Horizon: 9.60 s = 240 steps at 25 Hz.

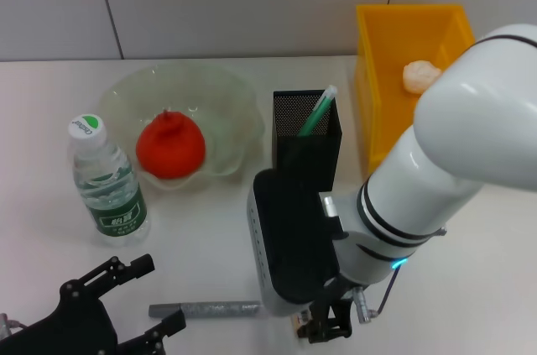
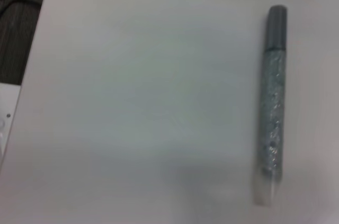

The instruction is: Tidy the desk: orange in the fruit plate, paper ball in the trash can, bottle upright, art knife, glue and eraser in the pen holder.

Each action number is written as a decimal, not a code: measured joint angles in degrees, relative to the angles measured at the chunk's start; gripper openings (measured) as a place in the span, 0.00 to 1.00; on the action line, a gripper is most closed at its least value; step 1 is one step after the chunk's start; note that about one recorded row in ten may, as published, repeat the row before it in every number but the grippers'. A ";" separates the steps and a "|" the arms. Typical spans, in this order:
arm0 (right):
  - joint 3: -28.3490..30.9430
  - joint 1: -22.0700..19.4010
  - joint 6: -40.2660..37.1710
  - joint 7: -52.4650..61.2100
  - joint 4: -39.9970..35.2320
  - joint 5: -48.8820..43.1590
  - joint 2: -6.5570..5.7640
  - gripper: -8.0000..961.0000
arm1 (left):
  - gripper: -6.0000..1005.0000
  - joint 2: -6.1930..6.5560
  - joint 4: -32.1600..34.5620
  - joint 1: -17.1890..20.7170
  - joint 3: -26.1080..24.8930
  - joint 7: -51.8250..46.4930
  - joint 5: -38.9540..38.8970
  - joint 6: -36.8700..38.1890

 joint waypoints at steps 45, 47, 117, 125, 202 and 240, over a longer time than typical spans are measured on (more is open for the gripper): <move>23.36 -0.38 8.14 8.75 7.72 -13.26 -0.35 0.43 | 0.81 -0.02 0.43 -0.60 0.09 -0.70 0.09 1.70; 23.13 -0.42 8.54 8.80 7.69 -13.27 -0.35 0.43 | 0.81 -0.01 0.44 -0.57 0.09 -0.71 0.09 1.73; 68.27 -37.90 -19.95 -74.07 -34.31 42.79 -0.56 0.82 | 0.81 -1.33 39.92 -5.46 4.67 -31.00 16.77 2.19; 68.07 -37.17 -19.00 -72.13 -34.58 42.78 -0.51 0.82 | 0.81 -1.35 61.94 -2.94 18.22 -44.07 25.10 -0.98; 67.97 -35.92 -17.11 -72.10 -36.17 39.75 -0.35 0.82 | 0.48 -1.77 57.62 -24.96 53.06 -80.77 53.80 -12.08; 67.97 -35.92 -16.76 -71.68 -36.17 39.76 -0.35 0.82 | 0.30 -1.77 52.88 -26.72 53.79 -80.33 53.92 -14.02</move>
